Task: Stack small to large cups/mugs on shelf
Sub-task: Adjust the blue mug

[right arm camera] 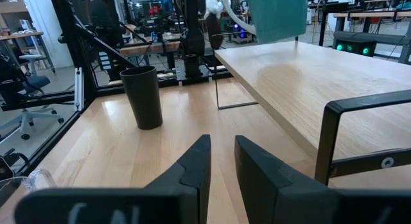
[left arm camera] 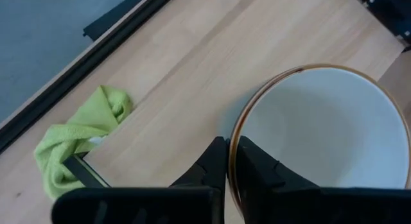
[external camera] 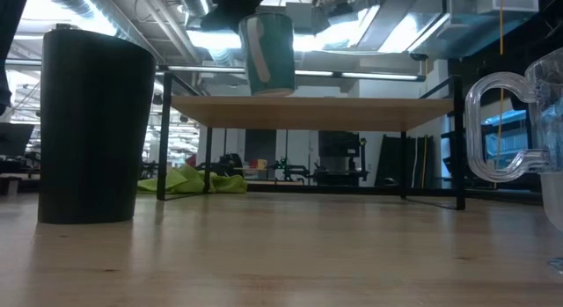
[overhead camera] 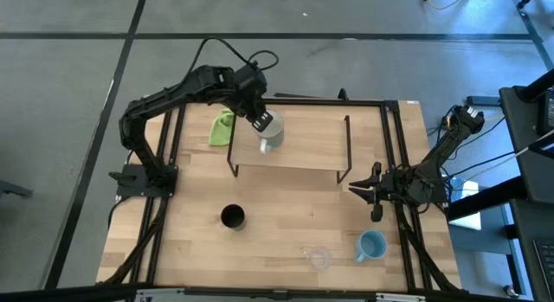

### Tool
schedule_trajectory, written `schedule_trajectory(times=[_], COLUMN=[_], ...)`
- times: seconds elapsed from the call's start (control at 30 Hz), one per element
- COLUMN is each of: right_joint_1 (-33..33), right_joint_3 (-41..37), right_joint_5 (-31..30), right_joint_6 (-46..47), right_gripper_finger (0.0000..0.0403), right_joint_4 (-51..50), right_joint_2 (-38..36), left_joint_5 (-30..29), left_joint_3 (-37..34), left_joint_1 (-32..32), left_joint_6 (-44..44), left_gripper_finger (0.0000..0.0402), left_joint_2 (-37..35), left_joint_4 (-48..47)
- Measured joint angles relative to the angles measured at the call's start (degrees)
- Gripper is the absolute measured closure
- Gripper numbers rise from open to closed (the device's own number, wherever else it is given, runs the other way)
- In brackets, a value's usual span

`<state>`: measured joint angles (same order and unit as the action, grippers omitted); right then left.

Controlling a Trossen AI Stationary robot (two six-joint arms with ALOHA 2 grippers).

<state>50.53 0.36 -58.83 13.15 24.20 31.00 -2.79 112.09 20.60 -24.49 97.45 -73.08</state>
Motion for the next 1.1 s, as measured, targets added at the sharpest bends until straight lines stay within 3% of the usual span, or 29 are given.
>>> schedule_trajectory(times=[1.1], right_joint_1=[0.0], right_joint_3=[0.0], right_joint_5=[0.0], right_joint_6=[0.03], right_gripper_finger=[0.0331], right_joint_4=[0.01], right_joint_2=[-0.01], left_joint_5=[0.78], left_joint_3=[0.02], left_joint_1=[-0.01], left_joint_6=[0.02], left_gripper_finger=[0.0386], left_joint_2=[1.6], left_joint_4=[-1.04])
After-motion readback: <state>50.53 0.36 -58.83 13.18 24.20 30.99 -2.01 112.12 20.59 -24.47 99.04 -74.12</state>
